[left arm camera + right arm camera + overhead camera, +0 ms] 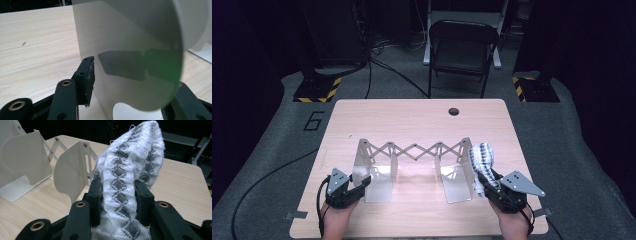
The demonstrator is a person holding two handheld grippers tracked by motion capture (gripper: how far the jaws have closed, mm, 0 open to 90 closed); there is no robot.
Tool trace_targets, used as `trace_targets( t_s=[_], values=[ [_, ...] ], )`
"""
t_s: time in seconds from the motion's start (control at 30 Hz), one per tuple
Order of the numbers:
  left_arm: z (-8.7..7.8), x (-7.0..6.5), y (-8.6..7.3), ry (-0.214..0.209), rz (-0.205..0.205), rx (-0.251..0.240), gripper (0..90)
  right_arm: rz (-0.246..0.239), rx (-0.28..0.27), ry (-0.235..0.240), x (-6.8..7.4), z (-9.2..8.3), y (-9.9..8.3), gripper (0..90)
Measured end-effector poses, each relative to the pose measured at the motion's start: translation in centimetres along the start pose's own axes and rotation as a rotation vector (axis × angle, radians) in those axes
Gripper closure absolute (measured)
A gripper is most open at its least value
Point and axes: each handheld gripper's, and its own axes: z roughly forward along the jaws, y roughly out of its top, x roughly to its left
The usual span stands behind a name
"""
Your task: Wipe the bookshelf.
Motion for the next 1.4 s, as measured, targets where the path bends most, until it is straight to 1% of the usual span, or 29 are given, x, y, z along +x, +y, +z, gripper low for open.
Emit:
trace_targets(
  t_s=[0.1,0.13,0.17,0.2,0.23,0.27,0.3,0.4,0.5,0.57,0.6,0.63,0.7,0.73,0.77,0.8,0.83,0.87,0.9,0.93,0.97,1.0,1.07,1.13,1.2,1.3,1.33,1.37,1.4],
  values=[
    [0.2,0.0,0.1,0.036,-0.012,-0.005,60.6,0.001,-0.007,-0.002,0.0,0.1,0.0,63.3],
    [0.2,0.0,0.2,0.054,-0.006,0.002,63.3,-0.001,-0.014,-0.005,0.1,0.2,-0.1,63.4],
    [0.3,0.0,0.2,0.074,0.000,-0.003,70.0,0.000,0.000,-0.003,0.1,0.3,0.0,63.4],
    [0.2,0.1,0.2,0.085,0.005,0.012,70.0,0.000,0.000,-0.003,0.1,0.3,0.0,63.4],
    [0.2,0.2,0.2,0.110,0.002,0.007,73.8,-0.001,-0.004,-0.004,0.1,0.4,0.0,63.5],
    [0.1,0.4,0.3,0.106,-0.008,0.014,78.7,0.001,-0.001,-0.007,0.0,0.3,-0.1,63.6],
    [-0.1,0.6,0.3,0.105,-0.031,0.023,79.9,0.004,-0.007,-0.007,0.0,0.4,-0.1,63.7],
    [-0.3,0.6,0.3,0.123,-0.046,0.023,85.4,0.000,0.005,-0.016,-0.4,0.3,-0.2,63.9],
    [-0.7,0.4,0.2,0.115,-0.051,0.034,86.2,0.002,0.004,-0.022,-0.7,0.2,-0.3,64.1],
    [-1.1,-0.2,0.1,0.112,-0.052,0.039,85.7,0.005,0.010,-0.043,-1.2,0.0,-0.4,64.3],
    [-1.1,-0.4,0.0,0.113,-0.048,0.037,85.7,0.005,0.010,-0.043,-1.2,0.0,-0.4,64.3],
    [-1.2,-0.8,-0.1,0.112,-0.057,0.032,84.5,0.007,0.013,-0.059,-1.5,0.0,-0.5,64.5],
    [-1.2,-1.2,-0.1,0.106,-0.047,0.040,84.2,0.003,0.008,-0.065,-1.7,0.0,-0.6,64.6],
    [-1.2,-1.4,-0.1,0.103,-0.044,0.042,83.9,0.009,0.018,-0.074,-1.9,-0.1,-0.6,64.8],
    [-1.2,-1.6,-0.1,0.100,-0.038,0.042,83.7,0.021,0.012,-0.076,-2.0,-0.1,-0.5,64.8],
    [-1.2,-1.8,-0.1,0.098,-0.040,0.041,83.4,0.020,0.001,-0.080,-1.8,-0.3,-0.4,64.9],
    [-1.2,-1.8,-0.1,0.092,-0.030,0.042,83.0,0.011,-0.016,-0.086,-1.4,-0.7,-0.1,65.0],
    [-1.1,-2.0,-0.1,0.094,-0.035,0.036,82.3,-0.026,-0.067,-0.063,-0.3,-1.4,0.4,65.0],
    [-1.1,-2.0,-0.1,0.094,-0.035,0.036,82.1,-0.026,-0.067,-0.063,-0.3,-1.4,0.4,65.0],
    [-1.1,-2.0,-0.2,0.090,-0.036,0.037,82.1,-0.033,-0.072,-0.046,0.1,-1.6,0.5,64.9],
    [-1.1,-1.9,-0.2,0.083,-0.035,0.038,81.8,-0.027,-0.076,0.015,1.3,-1.4,0.7,64.9],
    [-1.1,-1.9,-0.2,0.083,-0.035,0.038,81.8,-0.027,-0.076,0.015,1.3,-1.4,0.7,64.9],
    [-1.2,-1.8,-0.2,0.076,-0.035,0.045,81.7,-0.028,-0.051,0.043,2.1,-0.6,0.3,64.9],
    [-1.1,-1.9,-0.2,0.086,-0.032,0.032,81.8,-0.026,-0.006,0.067,2.6,0.4,-0.4,64.9],
    [-1.2,-1.8,-0.2,0.076,-0.033,0.045,81.9,-0.020,0.020,0.062,2.9,1.5,-1.2,64.9],
    [-1.1,-1.8,-0.3,0.077,-0.045,0.029,81.9,-0.008,0.082,0.047,2.8,2.9,-2.7,64.9],
    [-1.2,-1.8,-0.2,0.068,-0.043,0.040,81.9,0.000,0.099,0.036,2.7,3.2,-3.2,64.9],
    [-1.2,-1.8,-0.2,0.066,-0.045,0.034,82.1,0.008,0.140,0.028,2.3,3.7,-4.0,64.9],
    [-1.2,-1.8,-0.2,0.066,-0.045,0.034,82.2,0.008,0.140,0.028,2.3,3.7,-4.0,64.9]
  ],
)
